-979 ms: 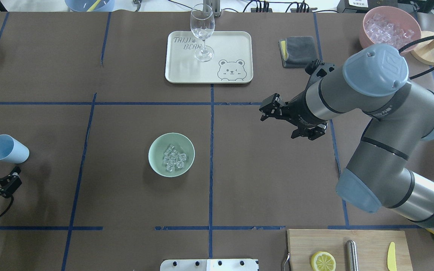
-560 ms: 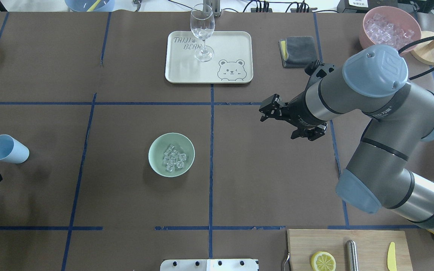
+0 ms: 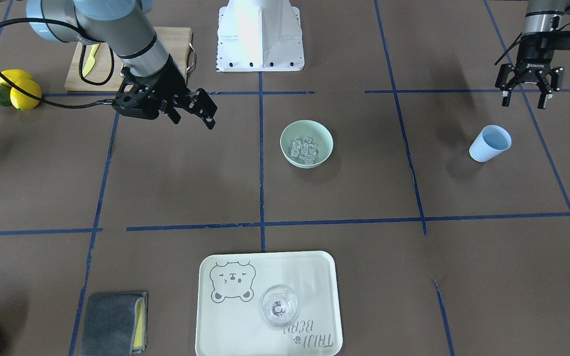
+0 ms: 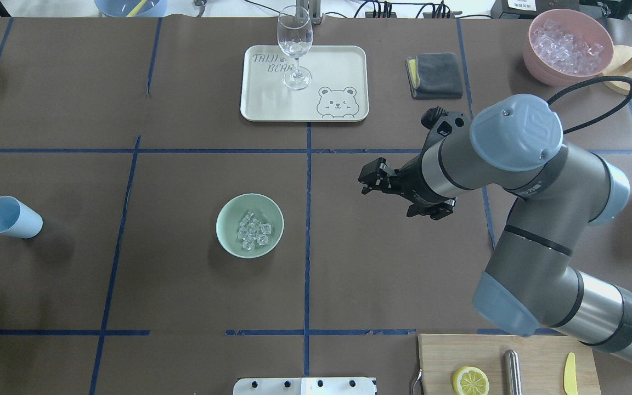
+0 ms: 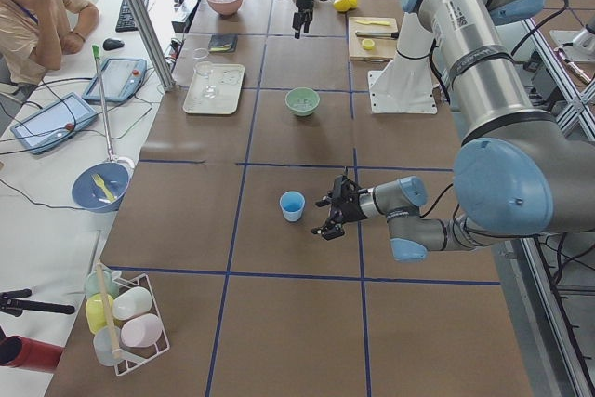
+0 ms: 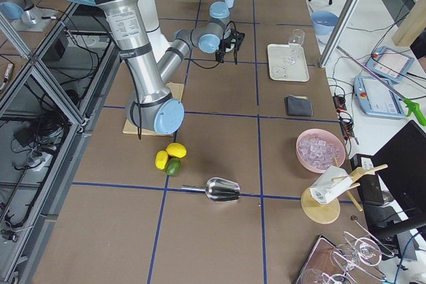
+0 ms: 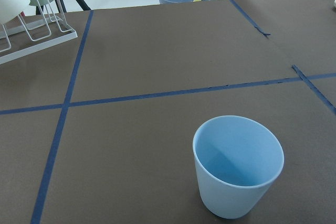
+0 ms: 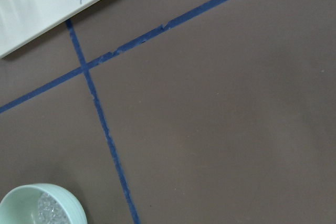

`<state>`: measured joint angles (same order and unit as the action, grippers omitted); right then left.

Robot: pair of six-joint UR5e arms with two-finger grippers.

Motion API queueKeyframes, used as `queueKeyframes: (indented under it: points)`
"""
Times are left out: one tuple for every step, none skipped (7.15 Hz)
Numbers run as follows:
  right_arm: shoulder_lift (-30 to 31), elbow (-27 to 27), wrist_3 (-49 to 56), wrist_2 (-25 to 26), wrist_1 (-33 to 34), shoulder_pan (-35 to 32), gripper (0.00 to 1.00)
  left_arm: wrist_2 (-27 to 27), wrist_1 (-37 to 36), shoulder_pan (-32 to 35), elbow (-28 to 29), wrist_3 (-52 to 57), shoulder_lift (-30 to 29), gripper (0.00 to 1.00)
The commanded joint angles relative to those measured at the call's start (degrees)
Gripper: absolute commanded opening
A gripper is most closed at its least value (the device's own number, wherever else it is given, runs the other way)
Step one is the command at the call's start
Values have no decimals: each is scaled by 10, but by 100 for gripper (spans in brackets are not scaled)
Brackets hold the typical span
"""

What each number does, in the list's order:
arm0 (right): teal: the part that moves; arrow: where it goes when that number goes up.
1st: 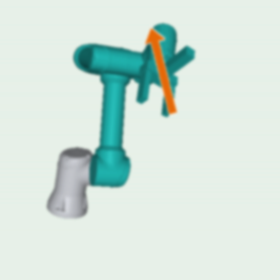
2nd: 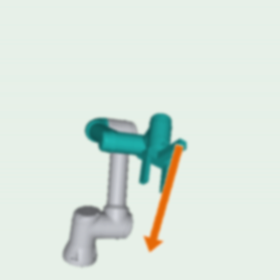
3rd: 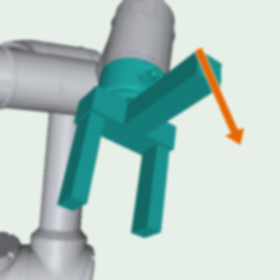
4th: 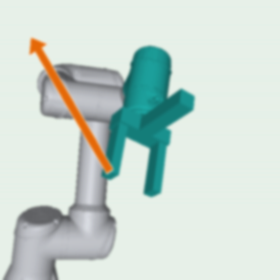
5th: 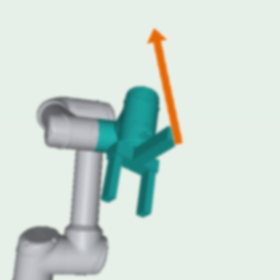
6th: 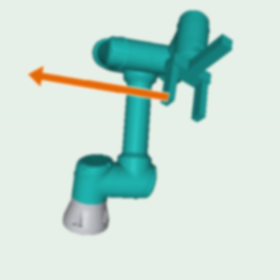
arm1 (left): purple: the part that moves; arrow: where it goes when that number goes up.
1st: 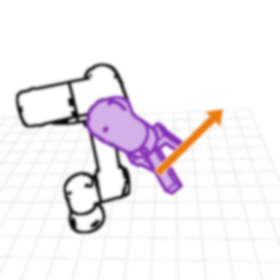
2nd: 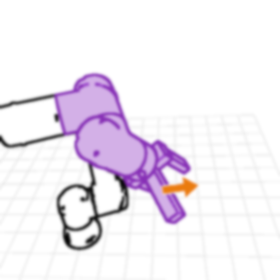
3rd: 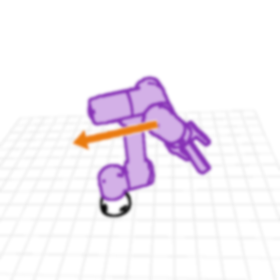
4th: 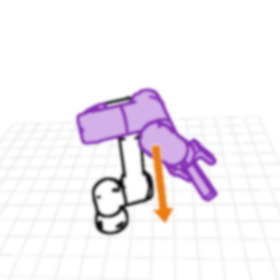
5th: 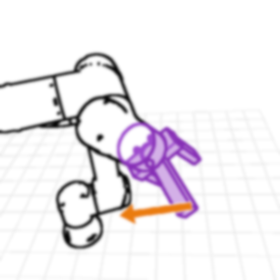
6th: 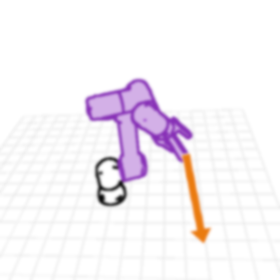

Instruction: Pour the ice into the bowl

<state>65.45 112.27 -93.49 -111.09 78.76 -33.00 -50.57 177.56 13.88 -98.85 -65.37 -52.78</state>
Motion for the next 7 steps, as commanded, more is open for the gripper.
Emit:
queueKeyframes:
  points:
    - [-36,-6,-1,54,-2,47,100,-99,32,93,0,112,-14,100]
    - [-51,-25,0,77,0,63,100,-168,32,134,1,134,-25,100]
    - [-111,-87,-1,85,2,68,100,-287,31,222,1,180,-35,100]
    - [-136,-125,1,93,4,80,100,-430,20,355,8,264,-58,100]
    - [-147,-149,15,97,5,85,100,-523,-50,441,11,302,-94,100]
    - [-182,-194,39,96,6,91,100,-588,-127,478,3,327,-127,100]
    - [-216,-241,44,96,8,96,100,-634,-201,523,7,380,-164,100]
